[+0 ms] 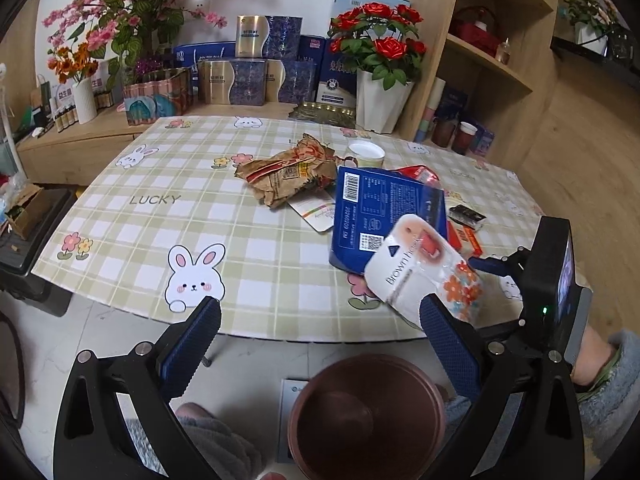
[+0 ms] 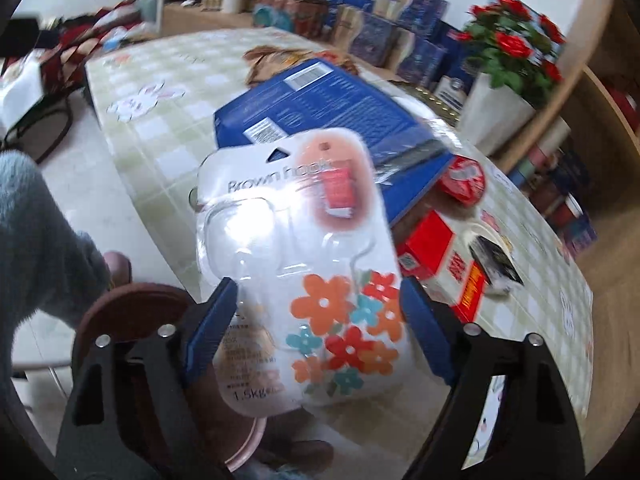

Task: Collect trash
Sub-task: 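Reach the right tool to the Brown hook blister pack and grasp it, then lift the blister pack with the right tool while the left tool grasps the fork bag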

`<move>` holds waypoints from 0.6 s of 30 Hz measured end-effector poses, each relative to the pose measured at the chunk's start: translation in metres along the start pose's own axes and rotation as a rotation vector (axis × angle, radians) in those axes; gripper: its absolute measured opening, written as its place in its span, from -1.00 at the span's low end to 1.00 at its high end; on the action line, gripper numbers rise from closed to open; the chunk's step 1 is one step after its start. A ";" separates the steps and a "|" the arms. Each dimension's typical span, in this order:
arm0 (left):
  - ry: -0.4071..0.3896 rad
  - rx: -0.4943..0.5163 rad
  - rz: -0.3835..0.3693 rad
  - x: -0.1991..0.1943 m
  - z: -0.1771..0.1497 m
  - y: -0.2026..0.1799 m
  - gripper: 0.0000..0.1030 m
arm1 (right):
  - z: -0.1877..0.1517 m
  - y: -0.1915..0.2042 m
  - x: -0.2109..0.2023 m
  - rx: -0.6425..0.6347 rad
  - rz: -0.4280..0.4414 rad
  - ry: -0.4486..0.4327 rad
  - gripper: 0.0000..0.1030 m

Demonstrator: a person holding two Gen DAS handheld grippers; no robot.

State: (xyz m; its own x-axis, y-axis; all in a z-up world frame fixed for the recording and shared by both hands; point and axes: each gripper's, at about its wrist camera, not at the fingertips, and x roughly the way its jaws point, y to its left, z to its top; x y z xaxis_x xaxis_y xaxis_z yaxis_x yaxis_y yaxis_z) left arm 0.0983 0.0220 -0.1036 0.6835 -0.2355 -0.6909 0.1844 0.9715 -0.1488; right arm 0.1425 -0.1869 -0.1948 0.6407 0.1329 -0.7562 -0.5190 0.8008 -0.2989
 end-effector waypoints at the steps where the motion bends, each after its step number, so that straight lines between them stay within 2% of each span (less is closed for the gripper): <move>1: 0.003 0.003 0.005 0.003 0.001 0.000 0.89 | 0.000 0.002 0.000 -0.013 0.002 -0.018 0.50; 3: 0.014 0.000 0.003 0.009 0.001 0.000 0.89 | 0.000 0.003 0.001 -0.015 0.016 -0.024 0.45; 5: 0.045 -0.010 0.011 0.015 0.001 0.002 0.89 | 0.000 0.002 0.000 -0.013 0.032 -0.030 0.18; 8: 0.070 -0.022 0.021 0.019 0.000 0.003 0.89 | 0.002 -0.001 -0.003 0.010 0.057 -0.037 0.16; 11: 0.039 -0.020 0.028 0.014 -0.001 0.005 0.89 | 0.002 -0.008 -0.013 0.093 0.088 -0.079 0.15; 14: 0.010 -0.012 0.036 0.010 0.001 0.006 0.89 | 0.002 -0.013 -0.023 0.165 0.084 -0.117 0.15; 18: 0.023 -0.038 0.004 0.011 0.003 0.010 0.89 | -0.002 -0.019 -0.035 0.249 0.074 -0.165 0.15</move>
State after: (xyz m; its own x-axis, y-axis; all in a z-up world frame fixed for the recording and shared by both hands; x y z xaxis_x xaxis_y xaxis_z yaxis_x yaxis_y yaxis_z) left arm 0.1094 0.0295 -0.1108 0.6680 -0.2319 -0.7072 0.1551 0.9727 -0.1725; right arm 0.1282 -0.2080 -0.1637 0.7000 0.2726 -0.6601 -0.4259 0.9012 -0.0796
